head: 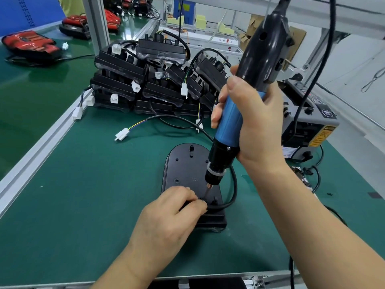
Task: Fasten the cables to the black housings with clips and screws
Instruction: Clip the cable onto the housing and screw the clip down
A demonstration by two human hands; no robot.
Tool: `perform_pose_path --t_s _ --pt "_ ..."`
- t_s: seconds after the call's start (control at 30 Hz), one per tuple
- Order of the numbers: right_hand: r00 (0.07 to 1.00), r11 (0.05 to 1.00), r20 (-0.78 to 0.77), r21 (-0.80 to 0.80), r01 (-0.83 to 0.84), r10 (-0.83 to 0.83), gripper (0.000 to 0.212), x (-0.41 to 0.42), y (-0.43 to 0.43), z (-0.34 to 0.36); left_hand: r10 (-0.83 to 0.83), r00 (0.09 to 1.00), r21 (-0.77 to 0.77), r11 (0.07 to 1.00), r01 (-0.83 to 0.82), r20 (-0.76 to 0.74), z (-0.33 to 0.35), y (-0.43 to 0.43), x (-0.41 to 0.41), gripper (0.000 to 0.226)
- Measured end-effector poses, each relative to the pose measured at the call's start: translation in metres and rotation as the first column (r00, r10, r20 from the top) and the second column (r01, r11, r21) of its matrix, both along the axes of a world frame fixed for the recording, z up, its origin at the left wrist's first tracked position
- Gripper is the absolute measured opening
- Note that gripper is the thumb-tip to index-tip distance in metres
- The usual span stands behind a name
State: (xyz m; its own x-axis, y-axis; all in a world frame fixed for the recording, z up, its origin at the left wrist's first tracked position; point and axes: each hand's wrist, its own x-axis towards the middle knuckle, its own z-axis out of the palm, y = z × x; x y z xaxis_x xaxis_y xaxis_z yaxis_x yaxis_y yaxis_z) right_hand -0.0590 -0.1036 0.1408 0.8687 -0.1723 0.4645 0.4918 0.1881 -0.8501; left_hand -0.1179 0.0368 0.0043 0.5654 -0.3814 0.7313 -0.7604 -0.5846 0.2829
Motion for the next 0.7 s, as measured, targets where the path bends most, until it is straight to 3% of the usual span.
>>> perform_pose_path --t_s 0.43,0.7 --pt "1.0 0.998 0.0 -0.054 -0.028 0.028 0.027 0.001 0.001 0.0 0.006 1.0 -0.001 1.0 -0.006 -0.005 0.0 0.0 -0.001 0.01" --pt "0.982 0.987 -0.113 0.044 0.156 -0.15 0.028 0.0 -0.044 0.0 0.0 1.0 -0.002 1.0 0.0 -0.029 0.0 0.001 -0.001 0.007"
